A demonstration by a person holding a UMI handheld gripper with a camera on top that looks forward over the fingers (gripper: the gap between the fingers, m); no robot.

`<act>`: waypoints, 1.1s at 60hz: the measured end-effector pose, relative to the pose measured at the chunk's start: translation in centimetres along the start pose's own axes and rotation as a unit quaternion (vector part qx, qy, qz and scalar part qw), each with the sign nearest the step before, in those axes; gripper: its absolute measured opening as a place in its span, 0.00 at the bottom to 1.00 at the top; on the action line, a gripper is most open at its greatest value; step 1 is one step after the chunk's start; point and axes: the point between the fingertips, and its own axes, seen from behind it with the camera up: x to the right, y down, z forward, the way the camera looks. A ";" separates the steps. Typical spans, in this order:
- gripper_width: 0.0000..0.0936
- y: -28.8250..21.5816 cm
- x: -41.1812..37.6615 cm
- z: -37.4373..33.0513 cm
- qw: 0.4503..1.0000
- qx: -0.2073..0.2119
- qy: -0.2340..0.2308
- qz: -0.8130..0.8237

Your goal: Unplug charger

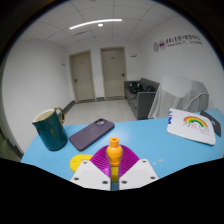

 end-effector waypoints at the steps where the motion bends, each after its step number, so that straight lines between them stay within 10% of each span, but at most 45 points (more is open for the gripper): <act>1: 0.07 0.0 0.0 0.0 1.000 -0.001 0.001 0.004; 6: 0.06 -1.2 0.0 -0.7 1.000 -0.012 0.009 -0.006; 20: 0.06 -17.9 2.9 -8.0 0.990 0.126 0.032 -0.051; 39: 0.06 1.1 11.3 -5.1 0.987 -0.115 0.072 -0.081; 60: 0.26 5.1 11.3 -3.7 0.983 -0.170 0.029 -0.058; 66: 0.54 4.4 11.1 -4.4 0.988 -0.151 0.015 -0.038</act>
